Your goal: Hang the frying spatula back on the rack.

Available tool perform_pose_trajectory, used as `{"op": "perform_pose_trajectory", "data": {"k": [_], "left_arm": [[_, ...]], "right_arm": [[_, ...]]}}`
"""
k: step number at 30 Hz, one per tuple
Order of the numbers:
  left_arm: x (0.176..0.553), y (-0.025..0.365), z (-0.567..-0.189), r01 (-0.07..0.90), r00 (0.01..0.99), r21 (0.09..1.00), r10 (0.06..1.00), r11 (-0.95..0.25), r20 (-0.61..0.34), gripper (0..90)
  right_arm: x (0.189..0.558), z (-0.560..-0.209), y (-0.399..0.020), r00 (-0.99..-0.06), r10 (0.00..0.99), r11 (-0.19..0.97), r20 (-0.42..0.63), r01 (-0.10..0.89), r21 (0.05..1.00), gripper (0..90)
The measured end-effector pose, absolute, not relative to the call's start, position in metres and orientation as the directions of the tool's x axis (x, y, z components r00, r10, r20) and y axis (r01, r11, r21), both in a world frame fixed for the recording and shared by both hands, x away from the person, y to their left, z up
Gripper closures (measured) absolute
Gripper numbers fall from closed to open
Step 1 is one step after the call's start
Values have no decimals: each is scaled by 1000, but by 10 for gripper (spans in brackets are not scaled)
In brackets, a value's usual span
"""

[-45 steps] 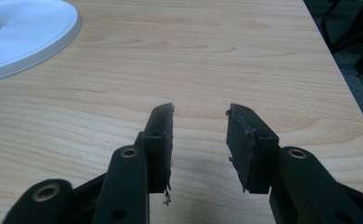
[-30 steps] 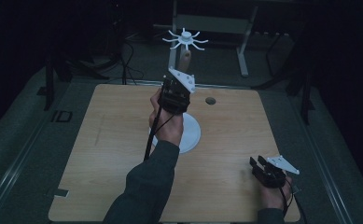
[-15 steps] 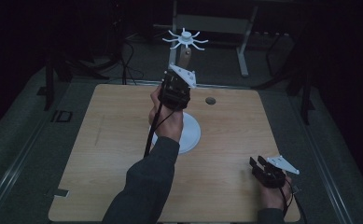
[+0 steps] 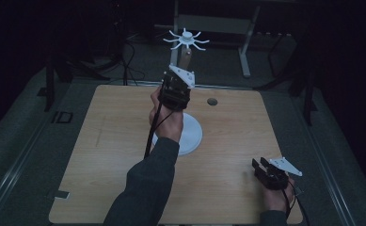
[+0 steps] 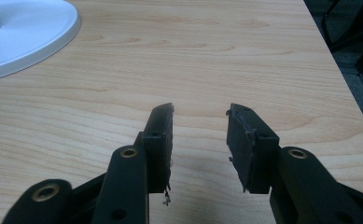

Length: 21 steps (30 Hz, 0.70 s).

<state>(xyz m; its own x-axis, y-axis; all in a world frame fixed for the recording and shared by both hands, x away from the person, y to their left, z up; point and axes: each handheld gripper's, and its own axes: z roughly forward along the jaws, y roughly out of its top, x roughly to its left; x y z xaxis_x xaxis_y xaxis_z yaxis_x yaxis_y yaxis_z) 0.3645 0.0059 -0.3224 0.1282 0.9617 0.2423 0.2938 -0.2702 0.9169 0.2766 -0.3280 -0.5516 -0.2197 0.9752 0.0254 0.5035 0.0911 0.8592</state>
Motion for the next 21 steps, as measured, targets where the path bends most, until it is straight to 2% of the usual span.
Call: {"op": "perform_pose_trajectory", "data": {"k": [7,21], "left_arm": [[362,7,-324,285,140,920,962,-268,236,728],[356,6,-322,270,205,923,953,-274,223,595]], "right_arm": [[276,-552,-328,-220,975,94,23,505,858,598],[277,-552,-328,-222,975,96,22,506,857,592]]}}
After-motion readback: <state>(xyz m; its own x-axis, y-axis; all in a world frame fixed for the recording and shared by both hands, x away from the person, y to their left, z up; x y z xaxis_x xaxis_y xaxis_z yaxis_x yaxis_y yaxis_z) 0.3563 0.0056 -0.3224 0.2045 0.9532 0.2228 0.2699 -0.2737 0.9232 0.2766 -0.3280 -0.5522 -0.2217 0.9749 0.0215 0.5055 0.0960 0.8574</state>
